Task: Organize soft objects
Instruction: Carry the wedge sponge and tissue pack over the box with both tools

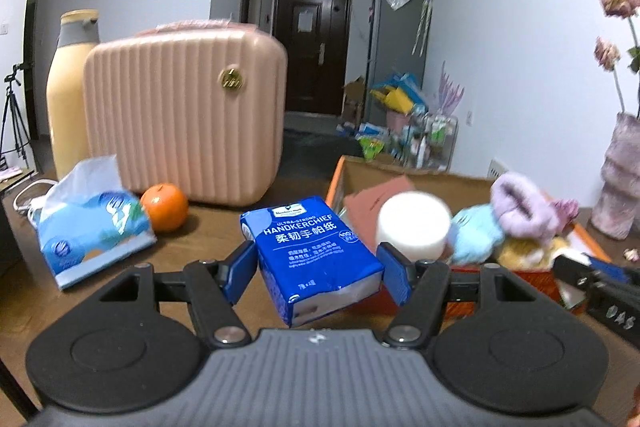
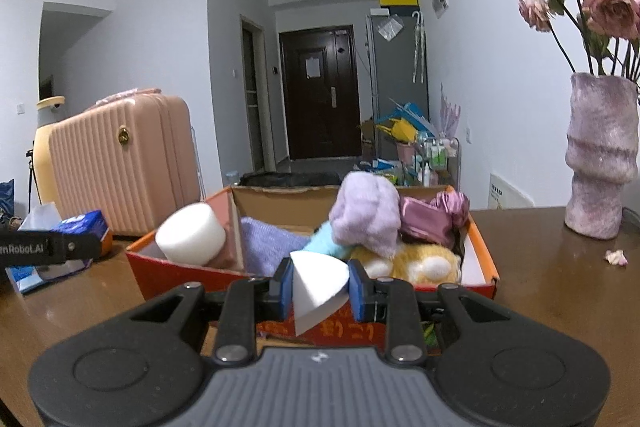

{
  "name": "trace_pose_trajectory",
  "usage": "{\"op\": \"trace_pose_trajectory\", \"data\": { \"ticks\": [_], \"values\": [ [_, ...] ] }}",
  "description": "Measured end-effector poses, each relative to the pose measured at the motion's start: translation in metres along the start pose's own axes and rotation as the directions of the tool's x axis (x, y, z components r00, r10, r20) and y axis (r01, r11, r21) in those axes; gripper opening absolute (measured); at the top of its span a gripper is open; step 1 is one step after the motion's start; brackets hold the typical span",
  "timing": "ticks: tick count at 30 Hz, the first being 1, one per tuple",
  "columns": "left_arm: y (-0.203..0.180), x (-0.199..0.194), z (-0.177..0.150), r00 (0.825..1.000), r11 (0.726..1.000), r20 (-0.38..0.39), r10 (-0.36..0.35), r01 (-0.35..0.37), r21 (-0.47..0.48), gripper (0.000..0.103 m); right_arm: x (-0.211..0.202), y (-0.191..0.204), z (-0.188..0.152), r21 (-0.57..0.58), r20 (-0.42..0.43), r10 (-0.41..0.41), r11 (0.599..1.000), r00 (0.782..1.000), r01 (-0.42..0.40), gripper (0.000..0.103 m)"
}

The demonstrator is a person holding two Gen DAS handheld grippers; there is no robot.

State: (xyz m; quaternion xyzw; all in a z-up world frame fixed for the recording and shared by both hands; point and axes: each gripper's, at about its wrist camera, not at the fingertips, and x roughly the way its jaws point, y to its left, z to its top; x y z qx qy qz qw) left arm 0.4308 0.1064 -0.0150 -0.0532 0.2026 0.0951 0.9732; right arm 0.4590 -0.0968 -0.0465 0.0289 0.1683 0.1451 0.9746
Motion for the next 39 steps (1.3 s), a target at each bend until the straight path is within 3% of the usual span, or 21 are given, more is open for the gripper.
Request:
{"op": "trace_pose_trajectory", "data": {
  "ticks": [6,19,39],
  "values": [
    [-0.019,-0.001,0.014,0.998,0.999,0.056,-0.036,0.037,-0.003,0.067,0.01,0.002,0.009,-0.003,0.024,0.017,1.0,1.0,-0.017,0.027],
    [-0.061,0.029,0.036,0.989,0.994,0.096,-0.11,0.11,0.008,0.067,0.045,0.0,0.03,-0.013,0.07,0.038,0.999,0.997,-0.037,0.028],
    [-0.088,0.102,0.062,0.99,0.993,0.085,-0.113,0.111,0.024,0.067,0.11,0.0,0.054,-0.075,0.1,0.048,0.996,0.994,-0.041,0.027]
  ]
}}
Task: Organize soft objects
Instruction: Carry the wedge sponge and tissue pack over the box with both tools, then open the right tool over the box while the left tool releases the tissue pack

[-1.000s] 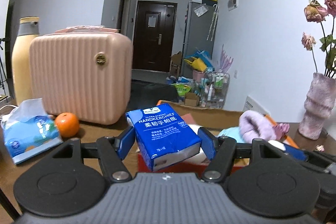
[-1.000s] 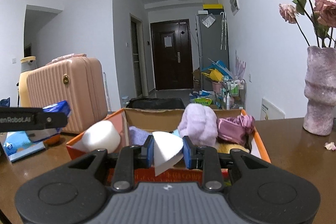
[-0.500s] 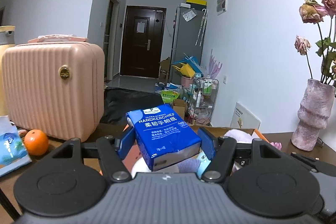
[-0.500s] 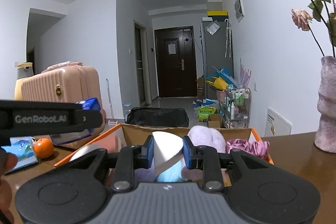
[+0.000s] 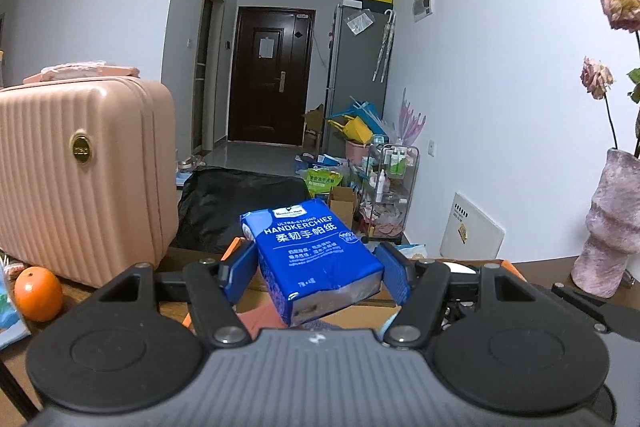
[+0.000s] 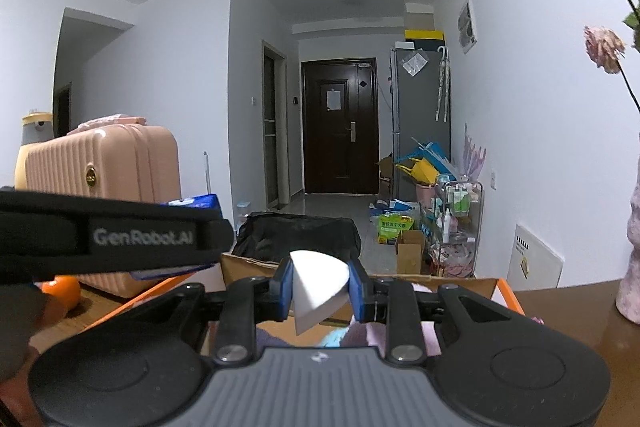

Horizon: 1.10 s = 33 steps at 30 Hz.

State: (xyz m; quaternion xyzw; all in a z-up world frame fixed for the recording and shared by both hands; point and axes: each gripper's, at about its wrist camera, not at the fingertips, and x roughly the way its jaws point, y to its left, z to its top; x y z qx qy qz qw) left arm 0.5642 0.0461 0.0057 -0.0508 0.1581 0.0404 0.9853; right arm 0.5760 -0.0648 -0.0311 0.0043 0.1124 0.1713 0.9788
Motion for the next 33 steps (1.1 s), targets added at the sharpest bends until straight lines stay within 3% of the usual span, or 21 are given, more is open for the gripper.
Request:
{"op": "trace_pose_trajectory", "data": {
  "ticks": [14,16,17,19,21,22,24,26,33],
  "values": [
    [0.005,0.024,0.001,0.999,1.0,-0.039,-0.001,0.001,-0.007,0.068,0.014,-0.002,0.002,-0.029,-0.035,-0.032,0.999,0.999,0.031,0.037],
    [0.006,0.025,0.001,0.999,1.0,-0.042,-0.015,0.015,-0.007,0.071,0.013,-0.003,0.001,-0.028,-0.04,-0.035,0.999,0.999,0.034,0.038],
    [0.006,0.024,0.002,0.999,1.0,-0.037,-0.019,0.018,-0.009,0.079,0.012,-0.004,0.002,-0.025,-0.039,-0.04,0.999,0.998,0.039,0.039],
    [0.009,0.021,0.003,0.999,0.999,-0.028,-0.025,0.024,-0.022,0.089,0.011,-0.006,0.003,-0.022,-0.041,-0.05,0.999,0.998,0.049,0.049],
    [0.012,0.018,0.004,1.0,0.999,-0.011,-0.012,0.012,-0.031,0.101,0.008,-0.009,0.002,-0.016,-0.033,-0.071,0.997,0.997,0.071,0.079],
    [0.014,0.016,0.004,1.0,1.0,-0.004,-0.006,0.006,-0.031,0.103,0.006,-0.01,0.003,-0.012,-0.025,-0.081,0.997,0.996,0.081,0.09],
    [0.017,0.012,0.005,1.0,0.999,0.013,0.01,-0.009,-0.042,0.103,0.002,-0.014,0.004,0.001,-0.011,-0.097,0.995,0.995,0.097,0.098],
    [0.019,0.011,0.006,1.0,0.999,0.014,0.015,-0.014,-0.051,0.103,-0.001,-0.018,0.004,0.019,-0.001,-0.11,0.994,0.994,0.11,0.103],
    [0.021,0.009,0.006,1.0,0.997,0.01,0.023,-0.023,-0.07,0.103,-0.004,-0.029,0.002,0.047,-0.013,-0.127,0.991,0.992,0.127,0.103]
  ]
}}
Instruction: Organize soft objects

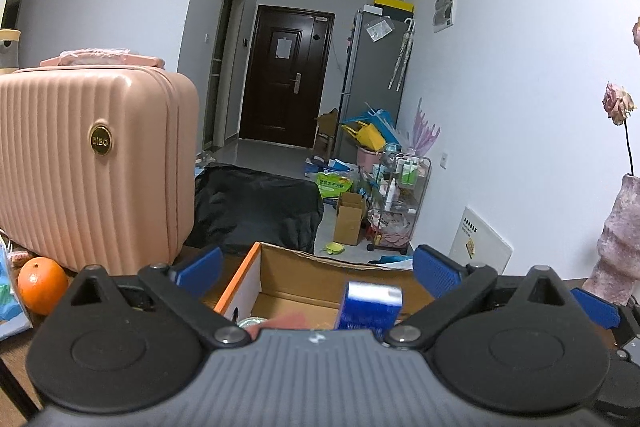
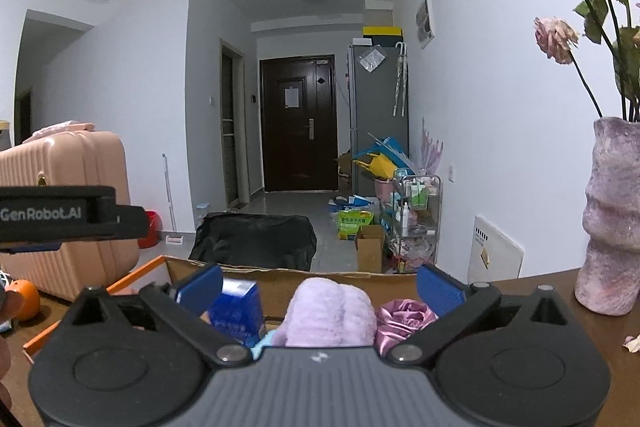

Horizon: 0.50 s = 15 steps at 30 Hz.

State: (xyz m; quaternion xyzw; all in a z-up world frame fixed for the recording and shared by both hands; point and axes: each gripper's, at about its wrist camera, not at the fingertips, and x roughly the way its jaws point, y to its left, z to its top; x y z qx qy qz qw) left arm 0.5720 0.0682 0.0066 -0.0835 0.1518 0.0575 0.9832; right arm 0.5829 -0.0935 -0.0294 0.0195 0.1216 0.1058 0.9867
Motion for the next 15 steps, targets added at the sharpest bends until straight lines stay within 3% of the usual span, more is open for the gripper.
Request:
{"op": "trace_pose_trajectory", "data": {
  "ticks": [8,15],
  "values": [
    [0.001,-0.02,-0.005,0.999,1.0,0.037,0.006,-0.007,0.019,0.103,-0.015,-0.003,-0.004,0.004,0.014,-0.003,1.0,1.0,0.003,0.103],
    [0.01,-0.053,-0.011,0.998,1.0,0.058,0.007,-0.008,0.012,0.103,-0.051,-0.013,-0.009,0.015,0.043,-0.02,1.0,0.999,0.02,0.103]
  ]
}}
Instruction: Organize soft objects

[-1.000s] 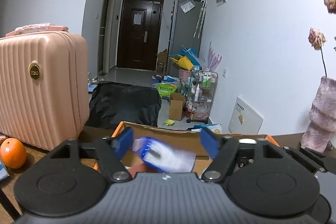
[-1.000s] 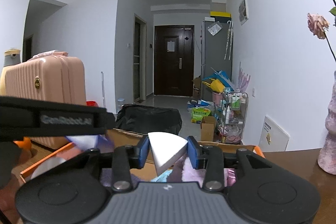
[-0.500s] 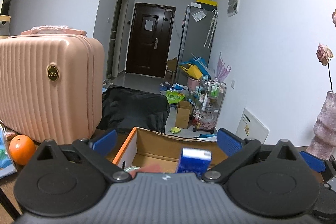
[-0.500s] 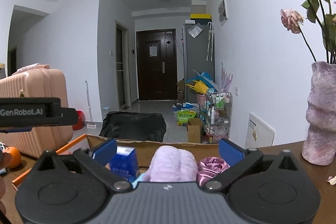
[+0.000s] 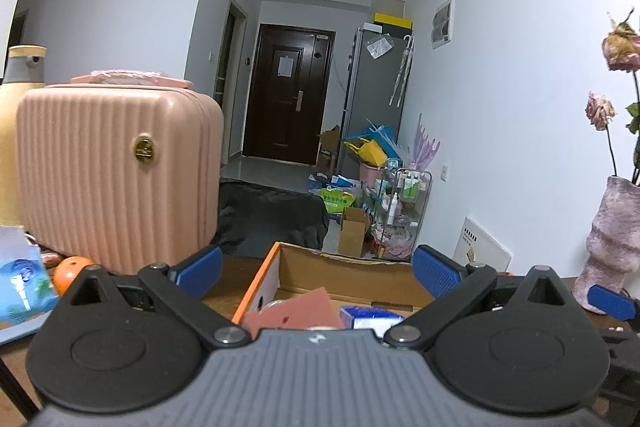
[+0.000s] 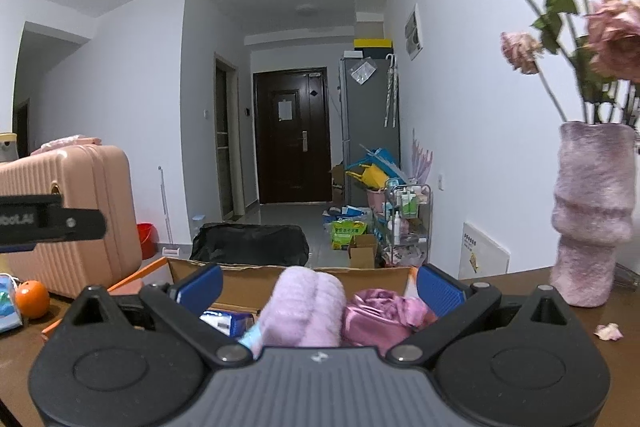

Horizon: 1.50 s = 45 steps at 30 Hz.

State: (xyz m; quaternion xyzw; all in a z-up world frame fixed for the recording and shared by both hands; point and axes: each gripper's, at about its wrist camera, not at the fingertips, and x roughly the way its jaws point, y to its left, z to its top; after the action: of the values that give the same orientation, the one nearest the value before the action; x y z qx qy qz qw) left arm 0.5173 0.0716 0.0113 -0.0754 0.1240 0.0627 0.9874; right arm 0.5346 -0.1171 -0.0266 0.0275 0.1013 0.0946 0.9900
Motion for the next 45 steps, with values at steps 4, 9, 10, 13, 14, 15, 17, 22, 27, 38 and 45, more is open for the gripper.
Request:
{"op": "trace_pose_trajectory", "data": {
  "ticks": [4,9,10,13,14,15,17,22,27,38,45],
  "values": [
    [0.006,-0.025,-0.004,1.0,1.0,0.01,-0.006,0.006,0.012,0.103,-0.029,-0.007,-0.002,0.01,0.026,-0.007,1.0,1.0,0.007,0.103],
    [0.01,-0.062,-0.012,1.0,0.999,0.02,-0.016,0.016,0.03,0.103,-0.067,-0.015,-0.006,0.016,0.045,-0.018,1.0,0.999,0.018,0.103],
    [0.011,-0.069,-0.013,1.0,0.999,0.023,-0.019,0.018,0.039,0.103,-0.075,-0.016,-0.008,0.014,0.047,-0.02,1.0,0.999,0.019,0.103],
    [0.015,-0.095,-0.018,0.999,0.998,0.031,-0.02,0.018,0.052,0.103,-0.099,-0.017,-0.012,0.007,0.051,-0.018,1.0,0.999,0.018,0.103],
    [0.017,-0.102,-0.019,0.999,0.998,0.031,-0.022,0.02,0.053,0.103,-0.106,-0.016,-0.013,0.004,0.053,-0.016,1.0,0.998,0.016,0.103],
    [0.017,-0.109,-0.022,0.999,0.998,0.03,-0.024,0.022,0.055,0.103,-0.115,-0.015,-0.014,-0.002,0.056,-0.013,1.0,0.998,0.014,0.103],
    [0.02,-0.125,-0.025,0.999,0.998,0.03,-0.023,0.021,0.061,0.103,-0.132,-0.012,-0.017,-0.011,0.061,-0.011,1.0,0.998,0.011,0.103],
    [0.023,-0.165,-0.036,0.999,0.996,0.036,-0.023,0.02,0.089,0.103,-0.173,-0.006,-0.024,-0.023,0.071,-0.01,1.0,0.997,0.011,0.103],
    [0.022,-0.211,-0.051,0.998,0.992,0.046,-0.045,0.039,0.121,0.103,-0.217,0.002,-0.03,-0.031,0.075,0.008,1.0,0.997,-0.006,0.103],
    [0.025,-0.31,-0.099,0.997,0.987,0.027,-0.07,0.065,0.149,0.103,-0.323,0.01,-0.065,-0.02,0.043,0.027,0.999,0.999,-0.026,0.103],
    [0.023,-0.355,-0.128,0.994,0.98,0.004,-0.109,0.106,0.166,0.103,-0.372,0.01,-0.083,-0.031,-0.013,0.015,0.999,1.0,-0.016,0.103]
  ]
}}
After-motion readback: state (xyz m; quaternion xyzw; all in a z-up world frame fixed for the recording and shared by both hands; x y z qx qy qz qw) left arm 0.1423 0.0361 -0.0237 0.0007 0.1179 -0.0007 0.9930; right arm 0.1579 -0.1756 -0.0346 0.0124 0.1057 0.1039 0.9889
